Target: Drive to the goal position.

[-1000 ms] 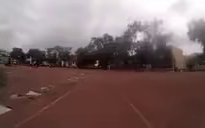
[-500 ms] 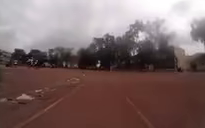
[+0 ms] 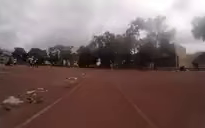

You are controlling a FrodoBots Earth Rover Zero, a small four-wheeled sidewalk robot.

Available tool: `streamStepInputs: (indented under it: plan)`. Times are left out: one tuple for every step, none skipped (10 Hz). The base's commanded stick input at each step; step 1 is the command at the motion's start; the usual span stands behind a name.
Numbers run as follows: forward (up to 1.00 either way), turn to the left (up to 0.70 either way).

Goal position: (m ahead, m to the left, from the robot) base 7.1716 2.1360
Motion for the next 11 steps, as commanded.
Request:
streamStepInputs:
  plan:
    - [0.7, 0.0]
    - [0.7, 0.0]
    - [0.7, 0.0]
    - [0.7, 0.0]
    - [0.7, 0.0]
    - [0.7, 0.0]
    - [0.7, 0.0]
    - [0.7, 0.0]
    - [0.7, 0.0]
    - [0.7, 0.0]
    - [0.7, 0.0]
